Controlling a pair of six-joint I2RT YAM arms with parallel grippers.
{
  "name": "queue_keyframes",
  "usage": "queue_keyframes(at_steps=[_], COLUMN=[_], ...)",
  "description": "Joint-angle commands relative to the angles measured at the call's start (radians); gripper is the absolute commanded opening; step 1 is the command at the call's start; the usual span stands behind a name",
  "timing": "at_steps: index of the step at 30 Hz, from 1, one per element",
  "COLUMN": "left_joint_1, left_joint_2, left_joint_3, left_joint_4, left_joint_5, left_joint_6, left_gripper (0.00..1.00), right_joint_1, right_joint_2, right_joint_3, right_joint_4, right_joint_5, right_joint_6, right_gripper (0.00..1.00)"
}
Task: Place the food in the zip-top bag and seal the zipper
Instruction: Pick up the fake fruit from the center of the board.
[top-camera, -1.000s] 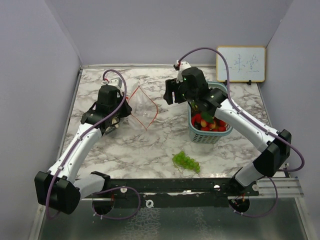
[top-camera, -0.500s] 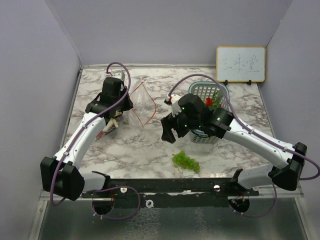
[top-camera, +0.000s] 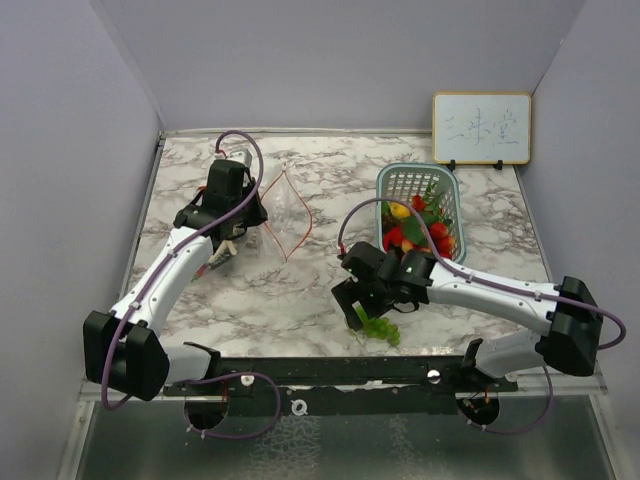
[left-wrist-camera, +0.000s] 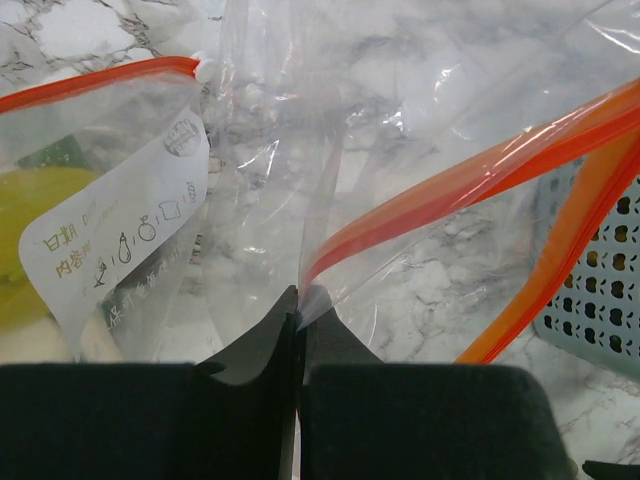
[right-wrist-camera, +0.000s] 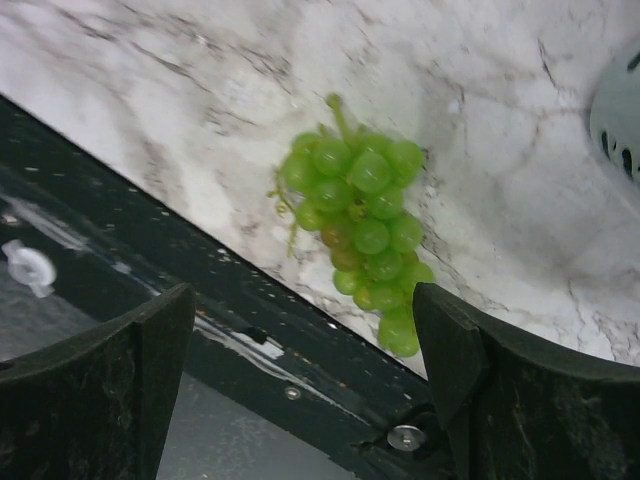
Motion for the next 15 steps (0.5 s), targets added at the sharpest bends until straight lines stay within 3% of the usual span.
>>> queue_keyframes(at_steps=[1, 10, 15], left_joint_1=[0.005, 0.005, 0.005], left_joint_2=[-0.037, -0.062, -0.065], left_joint_3=[-0.026, -0.043, -0.039], left_joint_4=[0.029, 0.03, 0.024], left_joint_5=[0.037, 0.043, 0.046], left_joint_6=[-0.011, -0.007, -0.007], left_gripper=[0.0, 0.0, 0.0], right_joint_1=[-0.001, -0.008, -0.026], right_joint_2=[0.054, 0.145, 0.156], right_joint_3=[-0.06, -0.179, -0.22], right_joint_4=[0.023, 0.16, 0.247], right_joint_5=[0.088, 0.055, 0.006], right_joint_6=[0.03, 0.014, 0.004], right_gripper=[0.95, 0.97, 0.92])
